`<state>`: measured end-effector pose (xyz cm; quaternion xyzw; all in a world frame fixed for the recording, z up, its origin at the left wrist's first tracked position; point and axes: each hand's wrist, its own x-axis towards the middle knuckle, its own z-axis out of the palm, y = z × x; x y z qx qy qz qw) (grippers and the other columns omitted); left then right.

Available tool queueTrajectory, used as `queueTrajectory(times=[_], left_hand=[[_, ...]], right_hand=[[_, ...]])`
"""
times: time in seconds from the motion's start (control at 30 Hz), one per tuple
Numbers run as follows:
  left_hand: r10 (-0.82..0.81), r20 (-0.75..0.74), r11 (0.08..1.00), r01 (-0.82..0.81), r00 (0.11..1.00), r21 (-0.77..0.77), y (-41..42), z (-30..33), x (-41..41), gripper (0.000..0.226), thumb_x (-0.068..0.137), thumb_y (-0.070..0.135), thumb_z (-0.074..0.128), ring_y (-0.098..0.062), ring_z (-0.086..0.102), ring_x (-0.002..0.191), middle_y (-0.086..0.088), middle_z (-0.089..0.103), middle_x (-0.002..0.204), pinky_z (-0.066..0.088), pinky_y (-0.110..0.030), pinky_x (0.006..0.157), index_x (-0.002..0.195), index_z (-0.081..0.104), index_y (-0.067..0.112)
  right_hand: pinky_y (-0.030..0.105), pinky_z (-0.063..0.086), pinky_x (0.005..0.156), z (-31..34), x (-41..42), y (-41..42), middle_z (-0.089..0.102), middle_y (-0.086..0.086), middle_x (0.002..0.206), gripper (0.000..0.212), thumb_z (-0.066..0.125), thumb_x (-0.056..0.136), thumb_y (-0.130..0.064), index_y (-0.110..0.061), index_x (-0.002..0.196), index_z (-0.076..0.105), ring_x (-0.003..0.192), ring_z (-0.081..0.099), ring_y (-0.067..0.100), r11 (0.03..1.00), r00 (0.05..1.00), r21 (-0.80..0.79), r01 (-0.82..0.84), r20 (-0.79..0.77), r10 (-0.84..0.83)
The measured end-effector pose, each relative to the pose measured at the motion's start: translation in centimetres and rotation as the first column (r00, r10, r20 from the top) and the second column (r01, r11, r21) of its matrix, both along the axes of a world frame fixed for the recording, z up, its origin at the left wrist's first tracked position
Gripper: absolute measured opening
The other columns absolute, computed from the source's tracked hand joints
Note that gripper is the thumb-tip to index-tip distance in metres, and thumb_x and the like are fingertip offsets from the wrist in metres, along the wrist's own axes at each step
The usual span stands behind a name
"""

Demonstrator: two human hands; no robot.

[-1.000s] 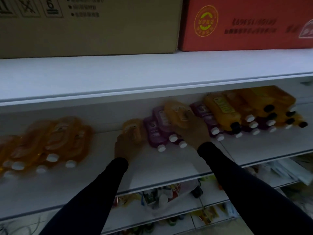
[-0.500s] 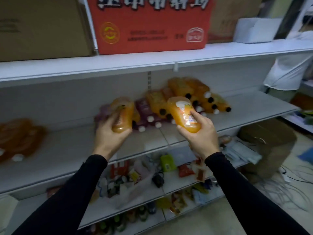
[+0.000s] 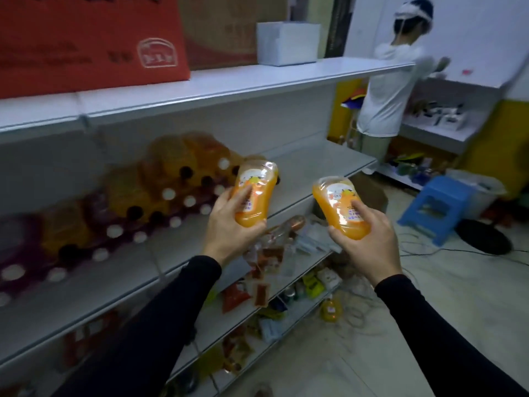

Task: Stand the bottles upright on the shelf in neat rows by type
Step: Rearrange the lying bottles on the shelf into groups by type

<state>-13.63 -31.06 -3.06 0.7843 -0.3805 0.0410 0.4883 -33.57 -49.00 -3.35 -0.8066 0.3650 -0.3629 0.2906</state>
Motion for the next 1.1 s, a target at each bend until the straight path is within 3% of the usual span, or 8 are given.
queueTrajectory(times=[0.13, 0.23, 0.43, 0.67, 0.87, 0.97, 1.03, 1.1], left_hand=[[-0.114, -0.076, 0.993, 0.111, 0.991, -0.044, -9.0, -1.8, 2.8, 0.075, 0.062, 0.043, 0.076, -0.002, 0.048, 0.101, 0.000, 0.047, 0.132, 0.034, 0.006, 0.071, 0.132, 0.051, 0.042], [-0.145, -0.158, 0.989, 0.145, 0.977, -0.016, -15.3, -2.5, 5.6, 0.075, 0.056, 0.051, 0.071, 0.000, 0.058, 0.093, 0.011, 0.056, 0.120, 0.040, -0.002, 0.064, 0.126, 0.046, 0.054], [-0.199, -0.074, 0.974, 0.206, 0.977, 0.096, -25.0, -3.5, 10.1, 0.073, 0.062, 0.047, 0.067, -0.006, 0.050, 0.092, 0.008, 0.049, 0.108, 0.034, -0.006, 0.068, 0.131, 0.045, 0.045], [-0.103, -0.118, 0.967, 0.127, 0.988, 0.219, -33.2, -5.6, 13.9, 0.079, 0.073, 0.038, 0.075, -0.023, 0.048, 0.115, -0.003, 0.044, 0.128, 0.046, -0.034, 0.091, 0.143, 0.040, 0.029], [0.100, -0.108, 0.939, -0.058, 0.989, 0.340, -41.2, -7.8, 15.2, 0.080, 0.068, 0.040, 0.076, -0.027, 0.051, 0.114, -0.006, 0.046, 0.127, 0.044, -0.031, 0.090, 0.140, 0.043, 0.033], [0.181, -0.134, 0.922, -0.121, 0.974, 0.368, -44.8, -8.7, 13.9, 0.083, 0.068, 0.037, 0.076, -0.027, 0.051, 0.113, -0.005, 0.042, 0.131, 0.045, -0.034, 0.093, 0.142, 0.040, 0.035], [0.238, -0.158, 0.912, -0.164, 0.958, 0.377, -47.3, -9.0, 13.4, 0.085, 0.069, 0.038, 0.075, -0.029, 0.047, 0.117, -0.005, 0.036, 0.136, 0.043, -0.037, 0.099, 0.144, 0.036, 0.035], [0.261, -0.177, 0.903, -0.176, 0.949, 0.391, -49.5, -8.8, 13.2, 0.086, 0.073, 0.040, 0.074, -0.029, 0.041, 0.124, -0.007, 0.030, 0.140, 0.037, -0.035, 0.105, 0.147, 0.030, 0.033]], right_hand=[[0.005, 0.031, 0.079, -0.4, 0.5, -6.7, 0.048, 0.002, 0.126, 0.074, 0.080, 0.069, -0.046, -0.029, 0.136, 0.052, 0.098, 0.039, 0.001, 0.996, 0.994, -0.027, 0.090, -0.052, -0.092], [0.019, 0.034, 0.090, -0.3, 2.0, -11.5, 0.047, 0.003, 0.128, 0.073, 0.079, 0.069, -0.046, -0.029, 0.135, 0.052, 0.104, 0.040, 0.006, 0.989, 0.986, -0.023, 0.148, -0.073, -0.149], [0.018, 0.033, 0.085, -0.6, 6.6, -20.1, 0.045, 0.000, 0.123, 0.074, 0.079, 0.070, -0.048, -0.031, 0.136, 0.050, 0.099, 0.041, 0.006, 0.986, 0.981, 0.007, 0.168, -0.097, -0.167], [0.024, 0.043, 0.085, -2.6, 13.8, -31.0, 0.053, 0.006, 0.121, 0.073, 0.082, 0.067, -0.043, -0.024, 0.133, 0.055, 0.099, 0.052, 0.012, 0.992, 0.995, 0.124, 0.023, -0.096, -0.011], [0.027, 0.048, 0.077, -6.1, 19.5, -42.3, 0.063, 0.008, 0.115, 0.061, 0.078, 0.070, -0.041, -0.018, 0.123, 0.060, 0.098, 0.062, 0.021, 0.966, 0.955, 0.148, -0.213, -0.176, 0.237], [0.034, 0.049, 0.081, -7.4, 21.5, -47.5, 0.056, 0.012, 0.118, 0.058, 0.074, 0.073, -0.041, -0.018, 0.125, 0.059, 0.101, 0.059, 0.026, 0.925, 0.909, 0.214, -0.313, -0.214, 0.357], [0.031, 0.044, 0.081, -7.9, 23.1, -50.4, 0.051, 0.015, 0.124, 0.060, 0.076, 0.074, -0.038, -0.017, 0.127, 0.057, 0.104, 0.056, 0.029, 0.900, 0.876, 0.232, -0.370, -0.235, 0.421], [0.035, 0.042, 0.094, -8.1, 24.4, -52.4, 0.041, 0.018, 0.135, 0.068, 0.080, 0.073, -0.035, -0.016, 0.133, 0.051, 0.115, 0.049, 0.032, 0.891, 0.855, 0.196, -0.409, -0.259, 0.449]])
